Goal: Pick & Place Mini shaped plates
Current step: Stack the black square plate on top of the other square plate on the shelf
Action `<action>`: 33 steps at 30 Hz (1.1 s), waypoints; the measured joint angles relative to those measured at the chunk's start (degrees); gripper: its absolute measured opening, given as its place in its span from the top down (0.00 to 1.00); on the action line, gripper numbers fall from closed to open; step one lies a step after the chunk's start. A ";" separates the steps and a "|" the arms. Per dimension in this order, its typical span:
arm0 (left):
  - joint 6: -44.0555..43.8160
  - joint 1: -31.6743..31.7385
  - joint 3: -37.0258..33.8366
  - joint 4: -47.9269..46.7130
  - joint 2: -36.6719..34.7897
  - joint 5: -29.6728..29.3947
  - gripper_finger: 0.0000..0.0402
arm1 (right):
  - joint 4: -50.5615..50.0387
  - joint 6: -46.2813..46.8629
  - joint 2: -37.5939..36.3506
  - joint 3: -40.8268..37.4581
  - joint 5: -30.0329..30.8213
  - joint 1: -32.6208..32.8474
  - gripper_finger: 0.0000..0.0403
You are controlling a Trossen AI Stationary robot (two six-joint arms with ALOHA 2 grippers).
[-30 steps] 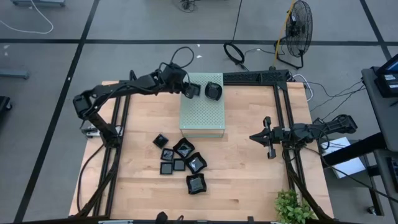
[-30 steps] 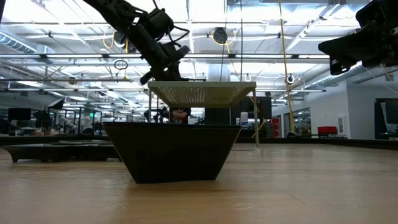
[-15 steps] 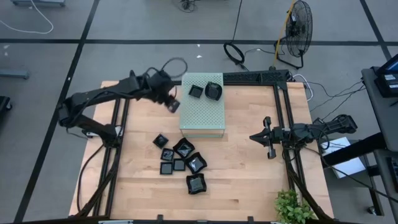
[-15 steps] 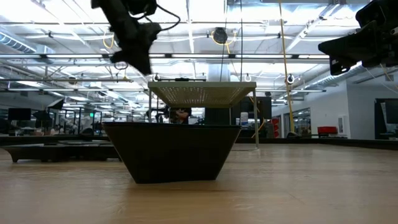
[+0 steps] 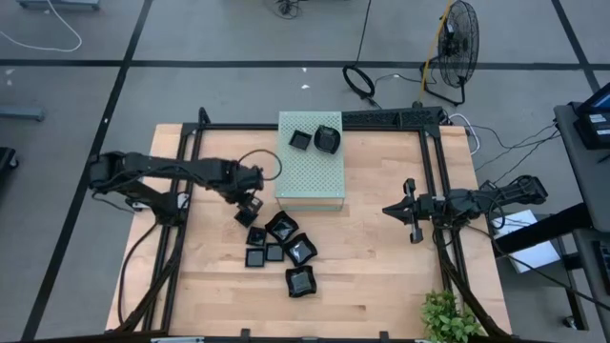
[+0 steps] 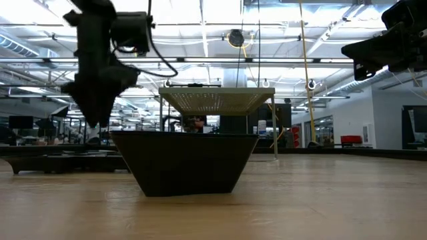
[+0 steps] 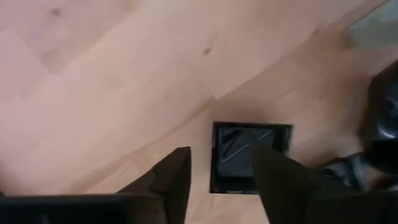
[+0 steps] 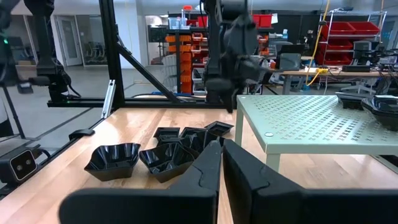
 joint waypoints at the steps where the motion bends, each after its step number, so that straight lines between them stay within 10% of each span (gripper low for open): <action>1: 0.29 -0.35 -1.75 2.29 0.00 0.00 0.55 | 0.02 0.00 0.00 0.00 -0.02 0.01 0.98; 10: 0.12 -1.36 -10.12 10.47 0.00 2.94 0.50 | 0.02 0.02 0.00 0.00 0.00 0.02 0.98; 33: -1.87 -1.36 -13.05 12.61 0.00 5.02 0.73 | 0.02 0.01 0.00 -0.01 -0.01 0.00 0.98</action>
